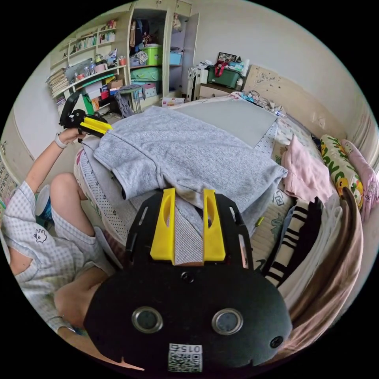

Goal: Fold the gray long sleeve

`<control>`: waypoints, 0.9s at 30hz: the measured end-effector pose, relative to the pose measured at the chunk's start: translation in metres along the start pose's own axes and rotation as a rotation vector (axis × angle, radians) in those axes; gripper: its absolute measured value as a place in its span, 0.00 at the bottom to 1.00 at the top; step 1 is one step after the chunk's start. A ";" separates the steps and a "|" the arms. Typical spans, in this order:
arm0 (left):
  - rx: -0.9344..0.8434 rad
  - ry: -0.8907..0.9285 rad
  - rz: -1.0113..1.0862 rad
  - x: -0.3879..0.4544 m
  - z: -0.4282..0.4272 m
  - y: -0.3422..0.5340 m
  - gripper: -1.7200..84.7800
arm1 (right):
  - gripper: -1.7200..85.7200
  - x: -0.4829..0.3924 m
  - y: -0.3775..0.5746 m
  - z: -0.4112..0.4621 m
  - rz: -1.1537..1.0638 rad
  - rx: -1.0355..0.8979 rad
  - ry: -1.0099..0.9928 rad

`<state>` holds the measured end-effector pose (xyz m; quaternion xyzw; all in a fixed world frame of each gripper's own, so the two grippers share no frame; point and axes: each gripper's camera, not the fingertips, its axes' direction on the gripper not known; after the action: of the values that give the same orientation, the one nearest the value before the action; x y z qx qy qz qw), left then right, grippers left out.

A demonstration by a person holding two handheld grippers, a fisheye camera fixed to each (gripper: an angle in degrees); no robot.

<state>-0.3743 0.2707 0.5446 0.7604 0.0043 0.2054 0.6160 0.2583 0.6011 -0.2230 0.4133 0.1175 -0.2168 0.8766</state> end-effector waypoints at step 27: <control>-0.097 -0.259 0.022 0.091 -0.055 -0.026 0.15 | 0.11 -0.006 0.000 -0.002 0.019 0.123 0.051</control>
<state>-0.3021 0.3521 0.5563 0.7498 -0.0934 0.1123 0.6454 0.2533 0.6038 -0.2220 0.4730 0.1224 -0.2048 0.8482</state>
